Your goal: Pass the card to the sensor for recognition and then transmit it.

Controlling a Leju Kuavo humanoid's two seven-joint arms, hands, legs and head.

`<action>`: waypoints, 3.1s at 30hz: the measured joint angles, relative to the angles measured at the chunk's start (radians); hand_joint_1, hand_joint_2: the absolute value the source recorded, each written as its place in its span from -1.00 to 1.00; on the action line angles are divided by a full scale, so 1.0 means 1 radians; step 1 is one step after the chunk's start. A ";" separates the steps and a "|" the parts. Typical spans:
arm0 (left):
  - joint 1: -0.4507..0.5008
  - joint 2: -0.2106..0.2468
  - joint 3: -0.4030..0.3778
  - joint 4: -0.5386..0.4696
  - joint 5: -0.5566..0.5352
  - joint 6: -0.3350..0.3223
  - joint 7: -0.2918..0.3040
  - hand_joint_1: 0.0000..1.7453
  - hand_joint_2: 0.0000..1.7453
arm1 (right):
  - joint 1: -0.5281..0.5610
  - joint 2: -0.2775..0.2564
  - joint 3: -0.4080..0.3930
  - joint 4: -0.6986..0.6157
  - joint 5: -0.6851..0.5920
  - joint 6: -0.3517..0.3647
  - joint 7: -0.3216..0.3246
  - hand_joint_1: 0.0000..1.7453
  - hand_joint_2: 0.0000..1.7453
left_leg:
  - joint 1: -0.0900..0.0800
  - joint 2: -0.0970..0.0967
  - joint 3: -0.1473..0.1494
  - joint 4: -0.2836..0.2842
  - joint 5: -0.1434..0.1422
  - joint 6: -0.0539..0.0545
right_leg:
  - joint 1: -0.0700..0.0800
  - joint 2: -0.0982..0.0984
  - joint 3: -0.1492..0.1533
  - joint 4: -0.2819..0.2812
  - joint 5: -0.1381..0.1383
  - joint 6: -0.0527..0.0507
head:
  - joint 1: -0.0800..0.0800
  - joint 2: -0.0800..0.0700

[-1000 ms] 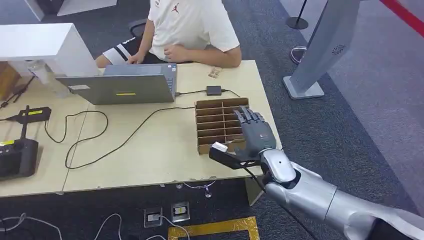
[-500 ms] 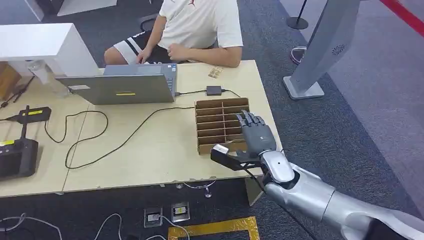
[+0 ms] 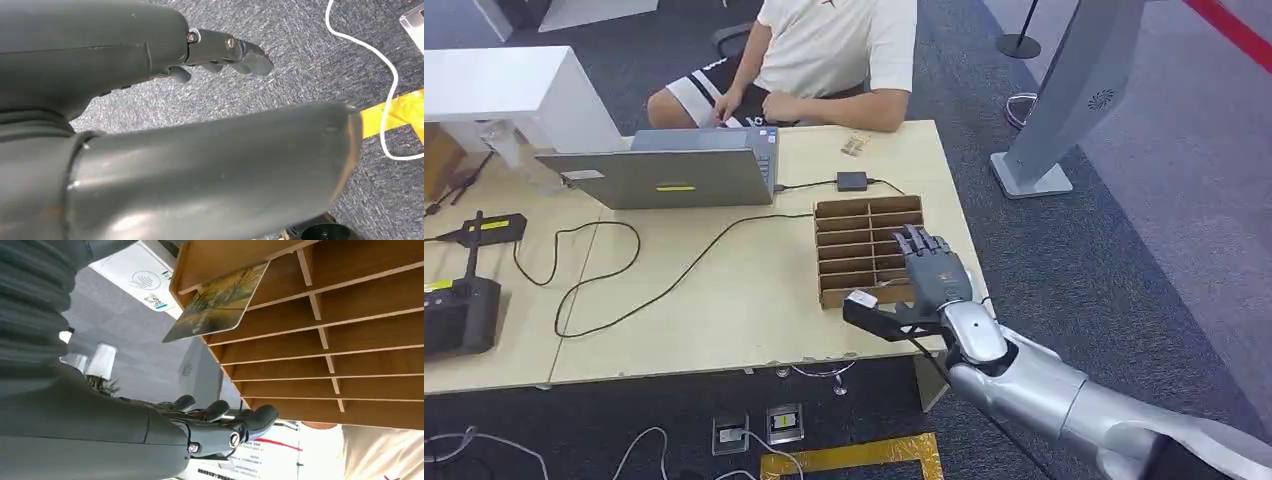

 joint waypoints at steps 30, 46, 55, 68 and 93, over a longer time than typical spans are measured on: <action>0.000 -0.001 -0.003 0.000 0.000 0.000 0.000 -1.00 -1.00 | 0.003 0.007 0.000 0.049 -0.041 0.025 0.035 0.96 1.00 | 0.000 0.000 0.000 0.000 0.000 0.000 | 0.000 0.000 0.000 0.000 0.000 0.000 | 0.000 0.000; -0.002 -0.006 -0.005 0.000 0.000 0.000 0.001 -1.00 -1.00 | -0.005 0.006 -0.019 0.050 -0.027 -0.028 0.066 1.00 1.00 | 0.000 0.000 0.000 0.000 0.000 0.000 | 0.000 0.000 0.000 0.000 0.000 0.000 | 0.000 0.000; -0.012 -0.006 -0.032 0.000 0.000 0.000 0.010 -1.00 -1.00 | -0.081 -0.024 -0.077 0.019 0.000 -0.072 0.141 1.00 1.00 | 0.000 0.000 0.000 0.000 0.000 0.000 | 0.000 0.000 0.000 0.000 0.000 0.000 | 0.000 0.000; -0.026 -0.006 -0.078 0.000 0.000 0.000 0.021 -1.00 -1.00 | -0.223 -0.082 -0.117 -0.073 0.021 0.014 0.169 1.00 1.00 | 0.000 0.000 0.000 0.000 0.000 0.000 | 0.000 0.001 0.000 0.000 0.000 0.000 | 0.000 0.000; -0.035 -0.005 -0.101 0.000 0.000 0.000 0.021 -1.00 -1.00 | -0.428 0.097 0.007 0.045 0.104 -0.010 0.171 1.00 1.00 | 0.000 0.000 0.000 0.000 0.000 0.000 | 0.000 0.000 0.000 0.001 0.000 0.000 | 0.000 0.000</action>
